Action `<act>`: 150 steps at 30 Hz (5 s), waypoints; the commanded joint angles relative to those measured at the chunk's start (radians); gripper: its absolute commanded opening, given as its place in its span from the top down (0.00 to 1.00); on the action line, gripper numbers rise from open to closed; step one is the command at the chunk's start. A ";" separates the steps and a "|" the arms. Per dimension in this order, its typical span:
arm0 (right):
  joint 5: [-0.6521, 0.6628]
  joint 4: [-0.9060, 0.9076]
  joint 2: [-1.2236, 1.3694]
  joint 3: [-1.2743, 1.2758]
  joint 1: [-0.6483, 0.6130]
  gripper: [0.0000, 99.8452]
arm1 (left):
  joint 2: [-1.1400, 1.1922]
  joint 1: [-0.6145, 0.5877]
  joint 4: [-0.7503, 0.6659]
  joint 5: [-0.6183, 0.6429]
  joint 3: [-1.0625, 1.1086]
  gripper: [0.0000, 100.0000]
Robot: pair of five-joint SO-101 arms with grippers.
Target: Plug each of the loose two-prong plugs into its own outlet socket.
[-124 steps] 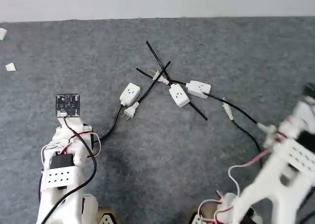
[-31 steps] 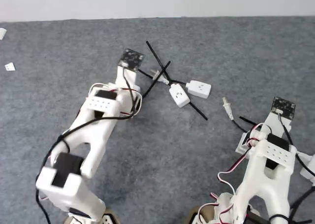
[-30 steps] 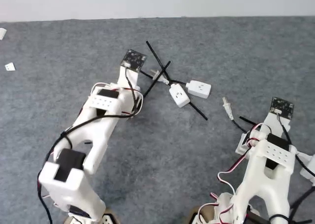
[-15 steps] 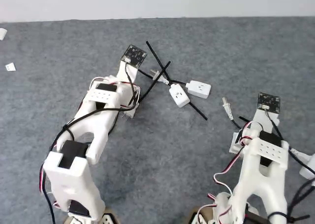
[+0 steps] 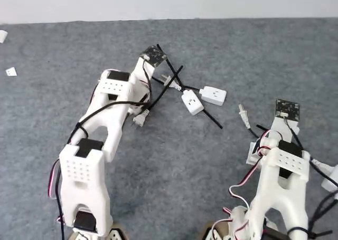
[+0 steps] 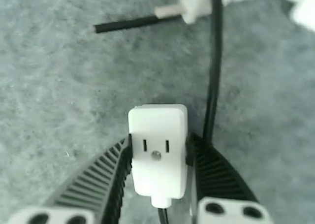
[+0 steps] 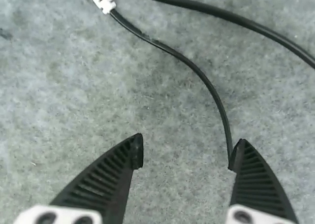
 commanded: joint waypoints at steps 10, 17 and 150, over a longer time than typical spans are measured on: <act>0.014 -0.001 0.002 -0.002 -0.012 0.73 | 0.193 -0.107 0.282 -0.176 -0.343 0.95; 0.014 -0.036 0.002 0.012 -0.013 0.73 | 0.229 -0.127 0.342 -0.173 -0.403 0.99; 0.005 -0.073 0.002 0.031 -0.028 0.73 | -0.931 0.239 0.052 0.285 0.831 0.98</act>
